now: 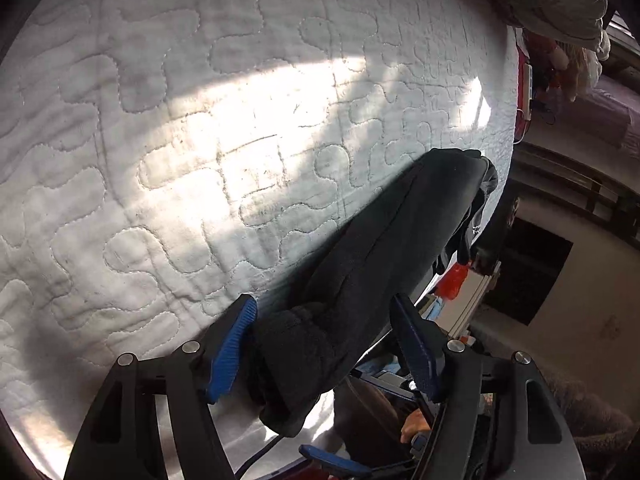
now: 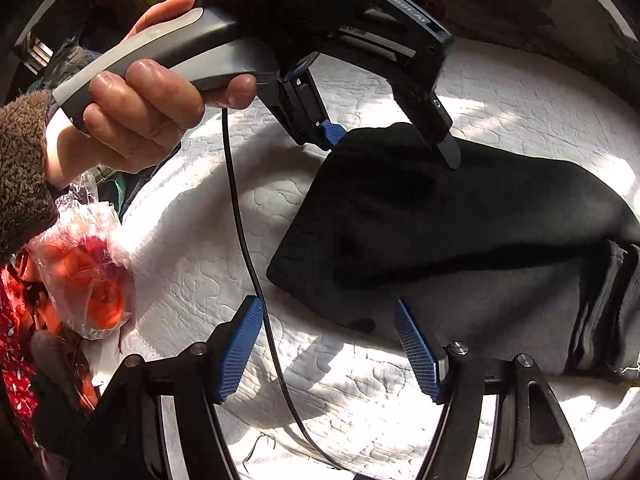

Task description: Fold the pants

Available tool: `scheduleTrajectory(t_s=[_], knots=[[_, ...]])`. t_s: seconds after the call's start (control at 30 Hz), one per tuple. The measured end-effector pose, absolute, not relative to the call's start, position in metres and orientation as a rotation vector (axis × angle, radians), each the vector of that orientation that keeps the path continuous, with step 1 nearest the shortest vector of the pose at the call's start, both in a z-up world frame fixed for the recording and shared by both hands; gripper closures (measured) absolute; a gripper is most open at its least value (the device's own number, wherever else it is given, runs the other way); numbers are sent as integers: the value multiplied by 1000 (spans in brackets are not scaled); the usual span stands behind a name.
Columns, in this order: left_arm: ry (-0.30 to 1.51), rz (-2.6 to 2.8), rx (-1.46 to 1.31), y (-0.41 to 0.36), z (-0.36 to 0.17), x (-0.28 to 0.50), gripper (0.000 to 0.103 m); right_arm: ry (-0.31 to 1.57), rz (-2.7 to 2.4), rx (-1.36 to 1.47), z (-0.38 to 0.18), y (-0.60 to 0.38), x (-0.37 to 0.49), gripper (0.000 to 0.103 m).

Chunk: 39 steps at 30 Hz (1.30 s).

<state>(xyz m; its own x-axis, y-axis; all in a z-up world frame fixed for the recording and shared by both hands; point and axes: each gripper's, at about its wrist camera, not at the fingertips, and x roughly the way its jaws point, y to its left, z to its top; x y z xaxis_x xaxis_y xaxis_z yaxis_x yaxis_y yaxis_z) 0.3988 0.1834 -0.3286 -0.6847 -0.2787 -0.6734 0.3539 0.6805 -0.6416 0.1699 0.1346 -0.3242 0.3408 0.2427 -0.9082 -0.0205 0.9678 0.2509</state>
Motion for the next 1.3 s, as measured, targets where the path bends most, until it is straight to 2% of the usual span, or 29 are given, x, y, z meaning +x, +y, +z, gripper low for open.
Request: scheduleTrajectory(t_s=[0.37, 0.43, 0.6, 0.7, 0.77, 0.8, 0.87, 0.9, 0.93, 1.3], knots=[[2124, -997, 9, 191, -327, 403, 35, 1222, 35, 127, -349, 129, 173, 33], [2130, -996, -4, 193, -328, 405, 35, 1205, 47, 59, -350, 140, 174, 27], [2140, -991, -15, 193, -336, 406, 35, 1169, 91, -137, -357, 182, 177, 20], [2142, -983, -46, 196, -338, 407, 35, 1151, 109, -145, -362, 179, 184, 18], [2139, -965, -75, 200, -339, 408, 35, 1142, 144, -136, -360, 172, 185, 23], [2133, -949, -89, 203, -338, 409, 37, 1143, 153, -128, -359, 166, 186, 35], [2120, -910, -103, 210, -337, 408, 47, 1164, 180, -81, -355, 146, 189, 51], [2117, -887, -112, 214, -337, 407, 55, 1169, 194, -50, -352, 136, 190, 68], [2120, -864, -127, 219, -336, 406, 63, 1176, 206, -11, -348, 125, 190, 77], [2097, -716, -589, 258, -314, 369, 67, 1187, 288, 360, -312, 47, 177, 80]])
